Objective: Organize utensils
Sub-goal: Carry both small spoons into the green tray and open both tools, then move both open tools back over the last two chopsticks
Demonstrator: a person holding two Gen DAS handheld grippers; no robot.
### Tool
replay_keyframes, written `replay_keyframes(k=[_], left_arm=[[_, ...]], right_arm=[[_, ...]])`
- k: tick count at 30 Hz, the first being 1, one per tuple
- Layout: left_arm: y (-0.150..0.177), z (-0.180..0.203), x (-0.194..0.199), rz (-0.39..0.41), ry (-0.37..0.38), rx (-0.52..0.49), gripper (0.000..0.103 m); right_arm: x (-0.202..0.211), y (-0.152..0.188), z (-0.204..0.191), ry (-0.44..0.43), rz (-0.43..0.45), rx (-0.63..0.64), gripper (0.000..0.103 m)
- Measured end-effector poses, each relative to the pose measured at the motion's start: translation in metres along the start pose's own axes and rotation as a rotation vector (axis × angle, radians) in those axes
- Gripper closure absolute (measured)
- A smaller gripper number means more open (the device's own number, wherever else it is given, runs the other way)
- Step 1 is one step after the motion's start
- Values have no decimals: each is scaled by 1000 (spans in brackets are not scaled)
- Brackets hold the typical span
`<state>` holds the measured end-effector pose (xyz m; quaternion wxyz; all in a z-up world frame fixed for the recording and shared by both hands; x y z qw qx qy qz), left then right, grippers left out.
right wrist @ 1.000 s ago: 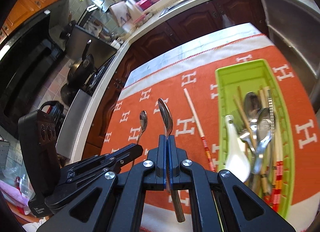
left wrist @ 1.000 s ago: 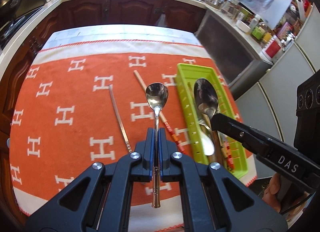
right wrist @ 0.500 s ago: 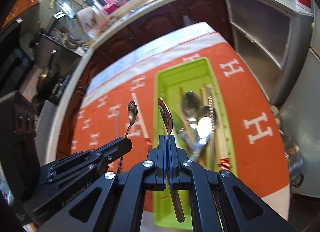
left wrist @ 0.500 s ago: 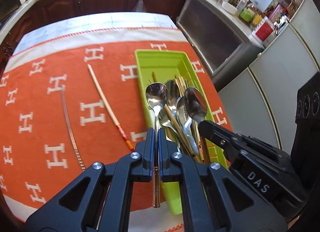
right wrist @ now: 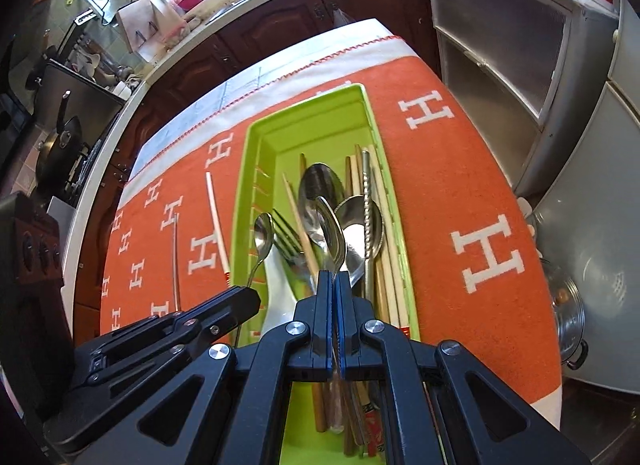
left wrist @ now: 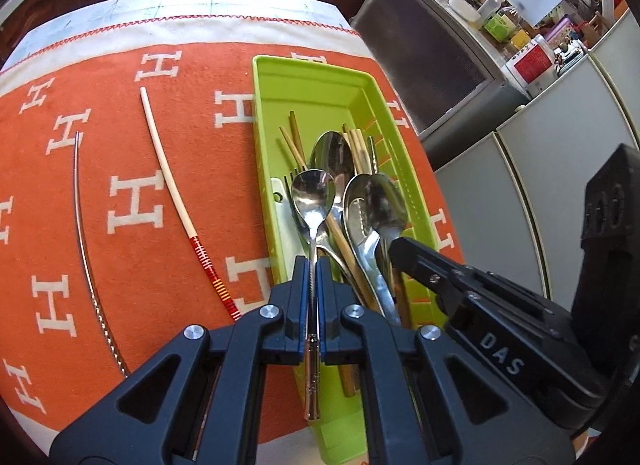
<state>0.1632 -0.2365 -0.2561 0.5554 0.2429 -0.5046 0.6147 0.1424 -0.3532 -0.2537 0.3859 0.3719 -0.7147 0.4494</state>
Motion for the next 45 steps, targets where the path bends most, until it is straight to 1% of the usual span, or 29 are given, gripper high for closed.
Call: replay_keyframes(k=[5, 6, 7, 9, 11, 13, 15, 20, 22, 30, 34, 37, 40, 45], left_arm=[[3, 2, 10, 0, -4, -15, 100], [4, 3, 14, 4, -10, -21, 96], [5, 3, 18, 9, -9, -28, 90], [7, -1, 27, 20, -26, -24, 84], [9, -6, 33, 18, -27, -10, 78], [10, -13, 39, 20, -33, 14, 67], [11, -20, 46, 34, -52, 23, 62], [12, -40, 68, 79, -103, 38, 62], [12, -49, 78, 102, -138, 44, 61], [14, -79, 110, 168, -218, 75, 61], [15, -94, 127, 207, -255, 83, 61], [16, -104, 138, 233, -297, 80, 61], [17, -114, 145, 247, -324, 80, 61], [23, -131, 153, 252, -346, 95, 61]], right_arm=[[-15, 1, 3, -12, -32, -20, 99], [-16, 1, 2, -13, -33, -19, 95], [-15, 2, 0, -11, -32, -18, 89], [-13, 1, -3, -9, -22, -15, 80], [-6, -1, -9, 1, 6, -5, 79], [-1, -2, -15, 6, 25, 1, 79], [6, -2, -20, 4, 41, 4, 78], [21, 3, -33, 10, 77, 25, 73], [25, 6, -38, 11, 82, 34, 71], [35, 22, -61, 8, 79, 76, 71], [42, 28, -77, 0, 86, 106, 68], [47, 31, -92, -5, 92, 132, 68], [51, 35, -106, -13, 92, 154, 68], [53, 39, -126, -19, 86, 192, 68]])
Point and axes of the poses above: each gripper's, at about its wrist camera, not at the fingertips, and x roughly against the way its jaws point, z to its right, y to its underside, the point moved 10 cm from there along -x, roughly the way its jaws point, and after that the axes turned 2 degrees about -z, right-handed, at the moved point
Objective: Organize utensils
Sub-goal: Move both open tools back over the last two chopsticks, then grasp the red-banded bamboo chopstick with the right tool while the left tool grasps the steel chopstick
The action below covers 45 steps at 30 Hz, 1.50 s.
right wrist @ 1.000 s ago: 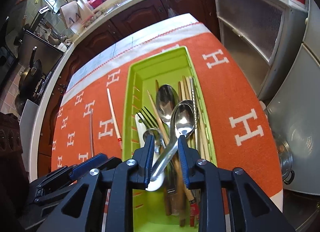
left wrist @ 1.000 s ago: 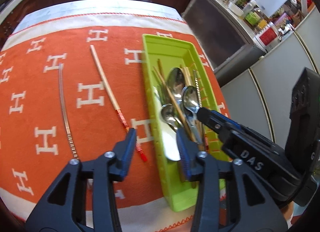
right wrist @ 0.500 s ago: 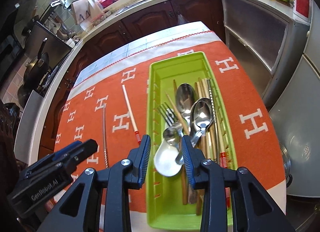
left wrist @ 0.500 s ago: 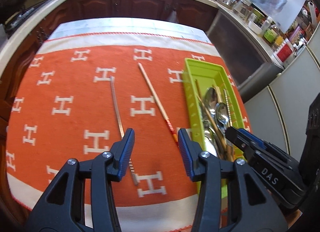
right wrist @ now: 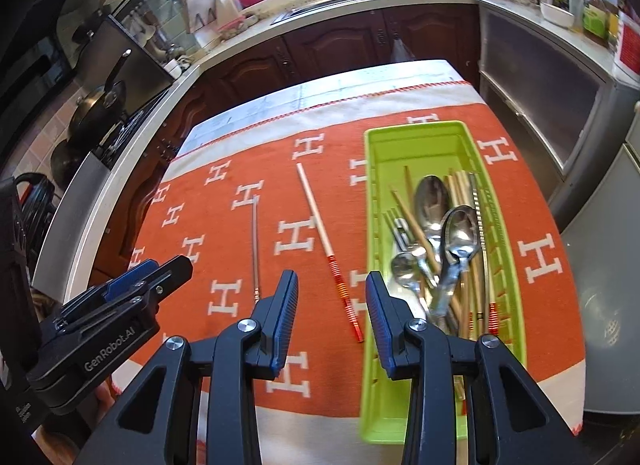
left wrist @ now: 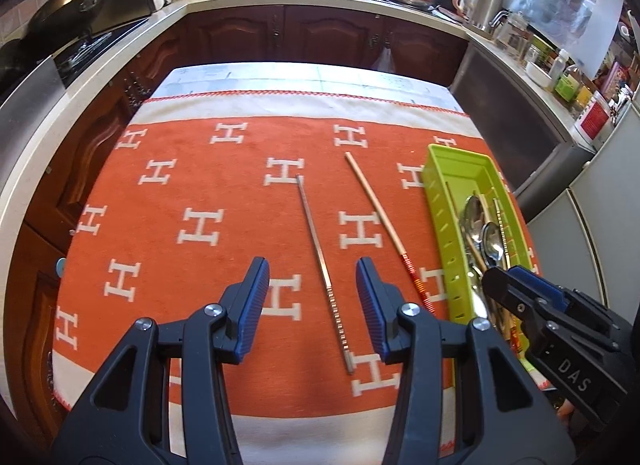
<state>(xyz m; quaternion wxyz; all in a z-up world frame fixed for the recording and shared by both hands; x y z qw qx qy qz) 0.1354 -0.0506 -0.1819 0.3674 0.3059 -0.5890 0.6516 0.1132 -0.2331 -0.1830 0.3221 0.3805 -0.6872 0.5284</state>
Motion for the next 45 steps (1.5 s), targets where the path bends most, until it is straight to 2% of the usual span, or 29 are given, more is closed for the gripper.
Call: replay_keyframes(k=[12, 21, 33, 45], left_arm=[[10, -40, -12, -30, -52, 24, 61], [16, -55, -33, -76, -70, 27, 61], [14, -58, -65, -130, -83, 21, 58], [12, -51, -95, -176, -41, 42, 57]], right_arm=[[-12, 0, -49, -8, -25, 70, 67], [-38, -1, -63, -7, -66, 98, 67], [-86, -12, -57, 6, -116, 104, 67], [-129, -32, -43, 11, -143, 103, 66]])
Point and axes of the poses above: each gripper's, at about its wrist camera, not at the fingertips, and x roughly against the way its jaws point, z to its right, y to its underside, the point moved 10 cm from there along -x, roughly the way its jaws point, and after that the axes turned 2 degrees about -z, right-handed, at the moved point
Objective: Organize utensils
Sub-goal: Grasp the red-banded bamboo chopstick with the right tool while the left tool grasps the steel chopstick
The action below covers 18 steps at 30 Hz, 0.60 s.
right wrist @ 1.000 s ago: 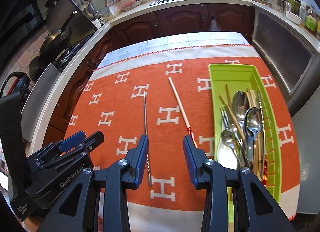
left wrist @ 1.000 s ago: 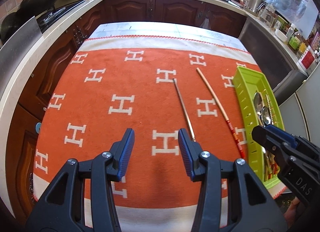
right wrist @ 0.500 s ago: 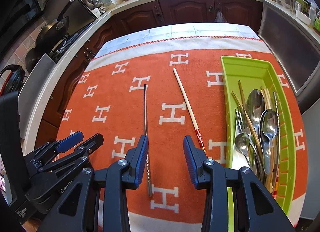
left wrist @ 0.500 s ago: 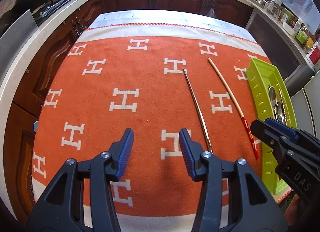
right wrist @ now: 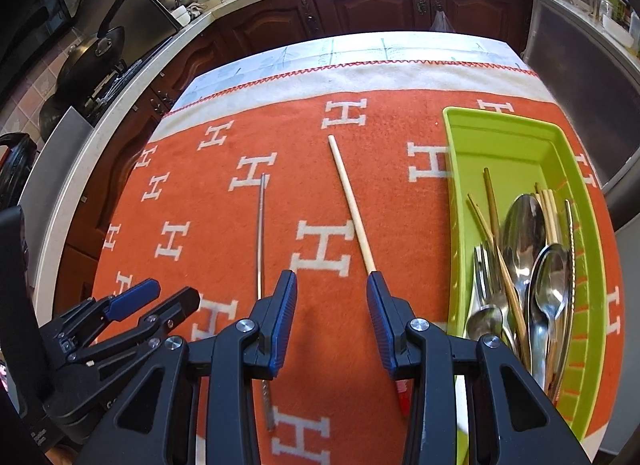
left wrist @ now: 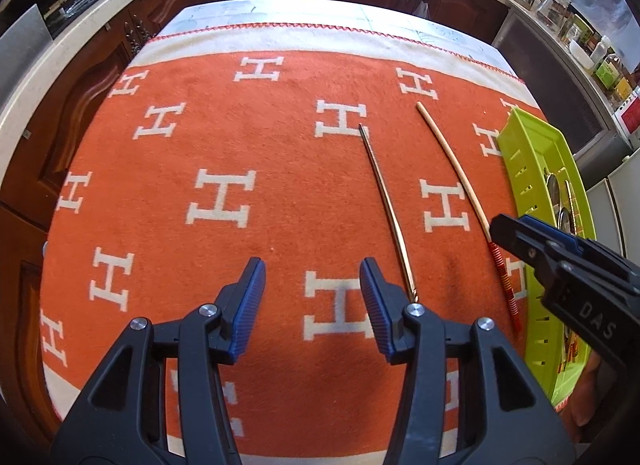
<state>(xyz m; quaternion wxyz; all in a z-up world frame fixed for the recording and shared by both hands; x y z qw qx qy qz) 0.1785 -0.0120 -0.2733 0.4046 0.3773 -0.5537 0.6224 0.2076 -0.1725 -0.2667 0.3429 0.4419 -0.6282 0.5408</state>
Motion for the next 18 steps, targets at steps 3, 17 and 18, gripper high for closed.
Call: replay_keyframes(k=[3, 17, 18], left_arm=[[-1, 3, -5, -9, 17, 1, 57], [-9, 22, -22, -41, 52, -10, 57], [-9, 26, -24, -44, 51, -21, 57]], right_arm=[[-14, -7, 4, -1, -19, 0, 66], [-66, -18, 5, 211, -123, 183, 69], [-67, -16, 4, 223, -130, 204, 69]])
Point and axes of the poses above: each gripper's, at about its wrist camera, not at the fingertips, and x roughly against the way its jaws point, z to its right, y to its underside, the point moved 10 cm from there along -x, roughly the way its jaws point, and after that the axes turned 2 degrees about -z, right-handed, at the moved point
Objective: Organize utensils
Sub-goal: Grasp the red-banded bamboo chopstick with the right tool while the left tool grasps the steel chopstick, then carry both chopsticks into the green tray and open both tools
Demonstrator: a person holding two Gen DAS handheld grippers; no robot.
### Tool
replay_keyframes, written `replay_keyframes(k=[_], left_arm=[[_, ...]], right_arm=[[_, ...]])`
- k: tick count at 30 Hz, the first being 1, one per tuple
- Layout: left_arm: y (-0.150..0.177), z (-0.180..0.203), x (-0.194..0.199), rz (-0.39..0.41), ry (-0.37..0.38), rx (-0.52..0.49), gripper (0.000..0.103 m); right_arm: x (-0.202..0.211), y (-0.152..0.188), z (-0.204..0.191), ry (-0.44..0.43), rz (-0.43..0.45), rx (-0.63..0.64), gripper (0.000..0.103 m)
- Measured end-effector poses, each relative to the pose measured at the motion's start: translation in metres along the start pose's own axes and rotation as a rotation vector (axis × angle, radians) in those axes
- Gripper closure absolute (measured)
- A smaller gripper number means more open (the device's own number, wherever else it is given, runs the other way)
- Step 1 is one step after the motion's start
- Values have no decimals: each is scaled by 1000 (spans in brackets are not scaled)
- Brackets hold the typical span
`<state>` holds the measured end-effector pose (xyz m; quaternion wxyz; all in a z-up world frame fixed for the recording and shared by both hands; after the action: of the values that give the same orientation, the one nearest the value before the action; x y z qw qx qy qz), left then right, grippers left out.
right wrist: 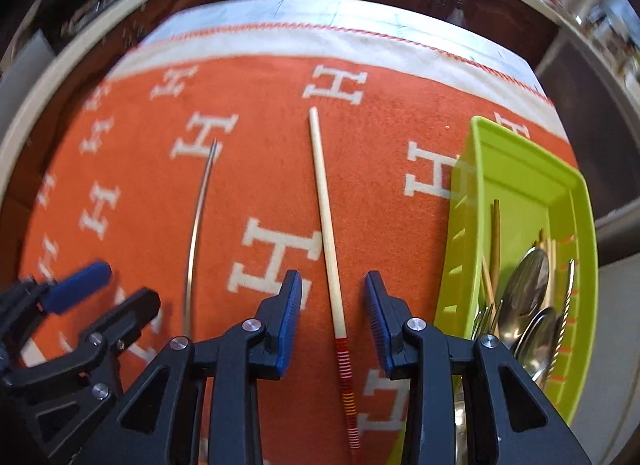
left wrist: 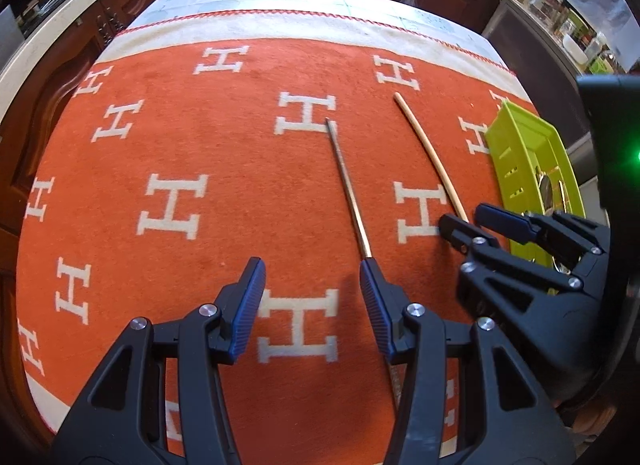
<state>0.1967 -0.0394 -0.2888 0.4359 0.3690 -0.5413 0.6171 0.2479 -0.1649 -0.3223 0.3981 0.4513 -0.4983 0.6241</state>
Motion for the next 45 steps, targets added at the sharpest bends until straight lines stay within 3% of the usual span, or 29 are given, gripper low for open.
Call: replay_keyframes(k=[6, 12, 18, 20, 21, 22, 31, 45], left_arm=[[3, 8, -8, -24, 1, -15, 57], [5, 12, -11, -31, -6, -30, 55], [10, 19, -14, -11, -56, -57, 56], [9, 19, -13, 2, -77, -65, 73], [9, 19, -12, 7, -76, -65, 91], [10, 19, -12, 2, -63, -59, 98], [19, 18, -1, -35, 33, 18, 99], [10, 81, 78, 83, 105, -107, 99]], right_arm=[[-3, -1, -12, -75, -32, 92, 97], [1, 0, -9, -220, -31, -34, 97], [10, 4, 4, -304, 8, -149, 98], [15, 5, 8, -326, 27, -175, 98], [18, 6, 11, -337, 32, -186, 98], [21, 8, 14, -350, 37, -200, 98], [45, 30, 25, -406, 72, -264, 98], [133, 69, 58, -449, 205, -319, 98]])
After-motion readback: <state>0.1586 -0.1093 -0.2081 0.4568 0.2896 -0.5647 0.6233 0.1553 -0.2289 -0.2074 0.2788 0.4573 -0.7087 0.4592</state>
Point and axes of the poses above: each gripper's, at about its wrist camera, not at the fingertips, and x roughly against the way its jaws point, z to its right, y to its underside, the point moved 10 cm from there along -x, roughly the way its jaws point, and after that the axes turned 2 degrees about -z, right-handed, at the moved point
